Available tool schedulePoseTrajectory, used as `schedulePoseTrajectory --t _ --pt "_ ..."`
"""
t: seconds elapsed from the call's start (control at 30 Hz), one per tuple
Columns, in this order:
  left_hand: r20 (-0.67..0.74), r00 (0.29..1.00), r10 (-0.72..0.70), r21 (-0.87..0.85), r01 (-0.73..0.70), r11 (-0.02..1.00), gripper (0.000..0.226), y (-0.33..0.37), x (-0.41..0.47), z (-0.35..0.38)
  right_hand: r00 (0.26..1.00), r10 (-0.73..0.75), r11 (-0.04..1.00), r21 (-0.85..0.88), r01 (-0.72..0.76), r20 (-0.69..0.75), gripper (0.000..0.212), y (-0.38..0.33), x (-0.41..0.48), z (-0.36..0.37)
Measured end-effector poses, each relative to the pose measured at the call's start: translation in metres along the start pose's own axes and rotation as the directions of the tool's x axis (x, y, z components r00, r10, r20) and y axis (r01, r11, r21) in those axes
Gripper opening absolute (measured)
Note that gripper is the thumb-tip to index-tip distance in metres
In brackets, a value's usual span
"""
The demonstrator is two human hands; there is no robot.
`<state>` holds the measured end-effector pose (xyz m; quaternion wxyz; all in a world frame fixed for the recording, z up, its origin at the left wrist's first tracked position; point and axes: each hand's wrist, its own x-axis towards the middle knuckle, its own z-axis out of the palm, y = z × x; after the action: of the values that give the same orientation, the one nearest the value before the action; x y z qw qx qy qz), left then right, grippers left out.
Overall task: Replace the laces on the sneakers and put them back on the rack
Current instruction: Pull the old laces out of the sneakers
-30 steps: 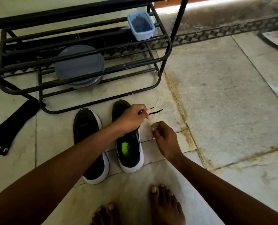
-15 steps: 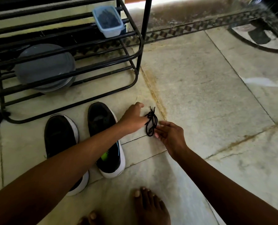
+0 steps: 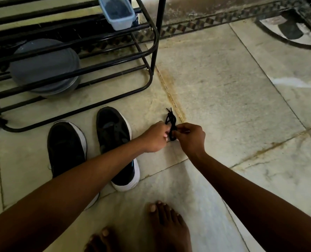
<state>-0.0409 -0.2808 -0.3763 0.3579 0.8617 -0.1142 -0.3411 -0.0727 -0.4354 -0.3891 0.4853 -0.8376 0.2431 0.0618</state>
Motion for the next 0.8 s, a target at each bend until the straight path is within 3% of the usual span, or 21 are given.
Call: schedulePoseTrajectory --t 0.13,0.23,0.5,0.63,0.8 --pt "-0.018 1.000 0.012 0.005 -0.012 1.000 0.033 0.009 0.011 0.004 0.999 0.031 0.998 -0.054 -0.033 -0.044 0.010 0.000 0.015 -0.019" --pt "-0.058 0.998 0.024 0.014 -0.023 1.000 0.050 0.014 0.008 0.002 1.000 0.018 0.993 -0.116 -0.018 0.001 0.006 0.001 0.022 -0.025" --pt "-0.257 0.955 0.148 0.118 -0.121 0.986 0.042 -0.010 -0.035 -0.012 0.972 -0.189 0.957 -0.248 0.152 -0.136 0.029 -0.008 -0.009 -0.003" --pt "-0.457 0.854 0.247 0.146 -0.201 0.969 0.035 -0.033 -0.078 -0.023 0.956 -0.251 0.926 -0.325 0.193 -0.150 0.026 -0.029 -0.028 0.023" --pt "-0.712 0.678 0.184 0.132 -0.128 0.983 0.030 -0.066 -0.137 -0.047 0.908 -0.419 0.892 -0.196 0.407 -0.021 0.022 -0.059 -0.058 0.068"
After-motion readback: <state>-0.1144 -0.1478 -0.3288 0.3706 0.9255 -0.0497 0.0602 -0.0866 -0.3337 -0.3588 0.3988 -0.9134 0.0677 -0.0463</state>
